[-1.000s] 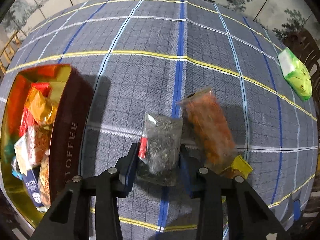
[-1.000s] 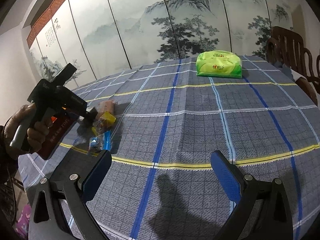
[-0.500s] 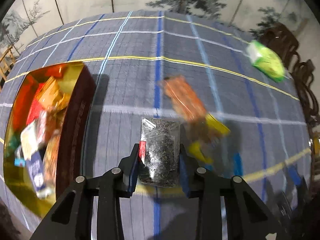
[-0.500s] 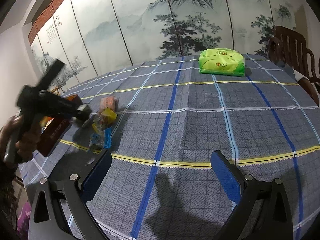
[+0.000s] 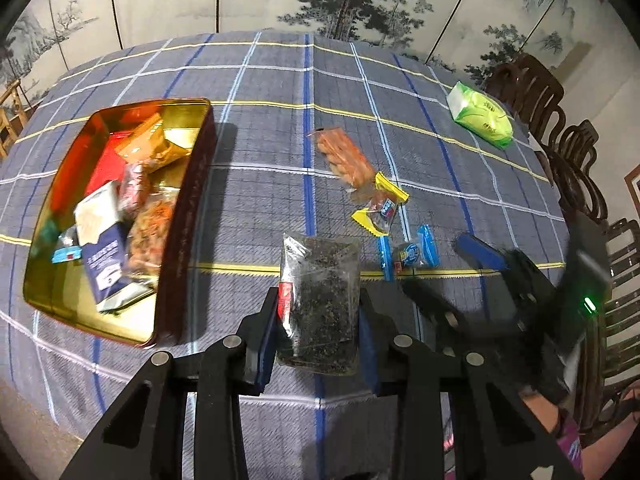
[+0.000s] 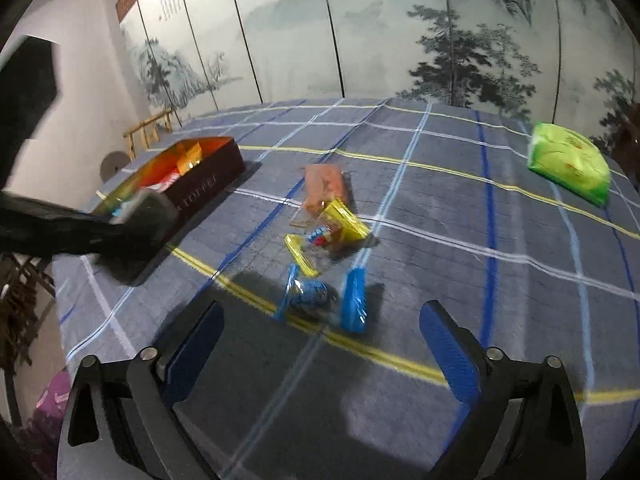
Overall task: Organize snacks
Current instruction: 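Grasp the blue round candy with the right tool while the left tool carries the tea bag to the tin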
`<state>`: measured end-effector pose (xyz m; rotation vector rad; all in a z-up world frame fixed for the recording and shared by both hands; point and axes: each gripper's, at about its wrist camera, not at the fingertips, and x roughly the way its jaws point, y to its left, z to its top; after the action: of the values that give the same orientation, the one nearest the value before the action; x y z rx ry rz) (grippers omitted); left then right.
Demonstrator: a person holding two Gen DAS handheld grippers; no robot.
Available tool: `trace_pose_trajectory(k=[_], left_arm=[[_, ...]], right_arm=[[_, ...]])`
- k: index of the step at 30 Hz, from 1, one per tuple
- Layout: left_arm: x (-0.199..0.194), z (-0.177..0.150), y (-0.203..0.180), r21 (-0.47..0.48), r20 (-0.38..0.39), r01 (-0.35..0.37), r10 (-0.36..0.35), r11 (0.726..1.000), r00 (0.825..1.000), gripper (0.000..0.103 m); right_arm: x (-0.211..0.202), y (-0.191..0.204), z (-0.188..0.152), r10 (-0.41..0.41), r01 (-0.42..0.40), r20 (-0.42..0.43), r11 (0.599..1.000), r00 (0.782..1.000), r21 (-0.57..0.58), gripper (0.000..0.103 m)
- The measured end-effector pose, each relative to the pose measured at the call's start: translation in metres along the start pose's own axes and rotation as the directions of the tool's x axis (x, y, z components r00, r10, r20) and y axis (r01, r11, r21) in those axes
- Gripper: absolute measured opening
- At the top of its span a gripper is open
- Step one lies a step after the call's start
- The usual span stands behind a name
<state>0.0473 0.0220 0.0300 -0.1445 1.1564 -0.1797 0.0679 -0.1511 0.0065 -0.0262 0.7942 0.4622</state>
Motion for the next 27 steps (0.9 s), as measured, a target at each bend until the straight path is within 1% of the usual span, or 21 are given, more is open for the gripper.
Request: trace_pose_trajectory(k=[5,6,7,9,11,13,16,20,23,27], left_arm=[[-0.009,-0.004,0.011,-0.010,0.008,0.007,-0.007,1.000,1.000,0.031],[-0.011,-0.005,0.013,-0.013,0.010,0.011,-0.011,1.000,1.000,0.031],[-0.013,-0.005,0.015,-0.014,0.012,0.012,-0.012,1.000,1.000,0.031],[-0.017,-0.007,0.019,-0.021,0.019,0.018,-0.017,1.000,1.000,0.031],[-0.022,-0.008,0.024,-0.029,0.025,0.024,-0.024,0.999,0.999,0.031],[-0.028,-0.010,0.032,-0.040,0.033,0.023,-0.021,0.999,0.999,0.031],[-0.041,-0.014,0.050,-0.062,0.046,0.018,-0.015,0.998,0.999,0.031],[-0.056,-0.018,0.082,-0.096,0.056,-0.028,0.034,0.995,0.998,0.031],[-0.062,-0.018,0.106,-0.120,0.057,-0.081,0.088,0.989,0.994,0.031],[-0.063,-0.016,0.128,-0.143,0.053,-0.109,0.118,0.984,0.992,0.031]], right_arm=[[0.020,-0.004,0.009,-0.025,0.026,-0.041,0.999,0.999,0.022,0.085],[0.023,-0.004,0.010,-0.025,0.026,-0.048,0.999,0.999,0.020,0.079],[0.026,-0.002,0.010,-0.032,0.033,-0.060,0.999,0.998,0.012,0.067],[0.035,0.004,0.009,-0.064,0.062,-0.096,0.998,0.993,-0.017,0.048],[0.033,0.006,0.008,-0.062,0.060,-0.085,0.998,0.994,-0.021,0.047],[0.030,0.009,0.008,-0.062,0.060,-0.078,0.998,0.995,-0.023,0.042],[0.020,0.010,0.004,-0.082,0.081,-0.051,0.996,0.995,-0.021,0.040],[0.009,0.002,-0.006,-0.102,0.103,-0.032,0.994,0.994,0.023,0.040],[0.003,-0.008,-0.014,-0.114,0.115,-0.027,0.991,0.993,0.070,0.040],[-0.001,-0.015,-0.017,-0.126,0.127,-0.019,0.987,0.992,0.097,0.040]])
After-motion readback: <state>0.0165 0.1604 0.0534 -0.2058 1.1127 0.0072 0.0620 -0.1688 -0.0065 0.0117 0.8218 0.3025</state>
